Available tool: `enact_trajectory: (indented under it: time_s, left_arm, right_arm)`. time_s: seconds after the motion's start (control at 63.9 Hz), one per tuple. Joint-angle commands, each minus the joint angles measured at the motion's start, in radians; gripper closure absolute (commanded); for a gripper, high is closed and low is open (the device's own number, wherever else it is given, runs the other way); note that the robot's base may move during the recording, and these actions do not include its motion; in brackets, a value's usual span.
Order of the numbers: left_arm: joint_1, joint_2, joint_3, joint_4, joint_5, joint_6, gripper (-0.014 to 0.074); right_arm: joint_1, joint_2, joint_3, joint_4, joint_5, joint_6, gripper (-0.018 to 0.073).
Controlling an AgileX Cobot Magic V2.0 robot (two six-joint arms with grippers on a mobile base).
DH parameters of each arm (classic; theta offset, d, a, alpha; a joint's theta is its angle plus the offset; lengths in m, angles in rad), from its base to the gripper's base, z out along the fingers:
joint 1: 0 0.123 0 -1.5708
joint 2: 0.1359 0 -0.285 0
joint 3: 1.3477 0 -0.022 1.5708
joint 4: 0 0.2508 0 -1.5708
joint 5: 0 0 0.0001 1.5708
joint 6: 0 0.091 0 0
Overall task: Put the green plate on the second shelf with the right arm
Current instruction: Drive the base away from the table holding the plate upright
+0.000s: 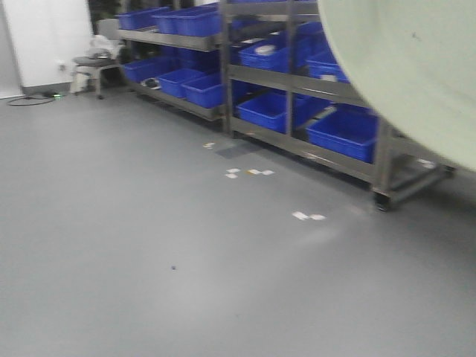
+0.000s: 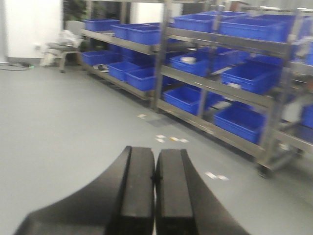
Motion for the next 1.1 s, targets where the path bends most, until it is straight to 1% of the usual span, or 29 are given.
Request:
enact_trajectory:
  time_s: [0.0,1.081]
  left_arm:
    - [-0.003,-0.016,0.041,-0.008,-0.089,-0.003,0.0466]
    - [-0.003,-0.016,0.041,-0.008,-0.089,-0.003,0.0466]
  right_arm:
    - [-0.007,0.012,-0.034,-0.003,-0.111,0.007,0.0503]
    - [-0.007,0.012,-0.034,-0.003,-0.111,0.007,0.0503]
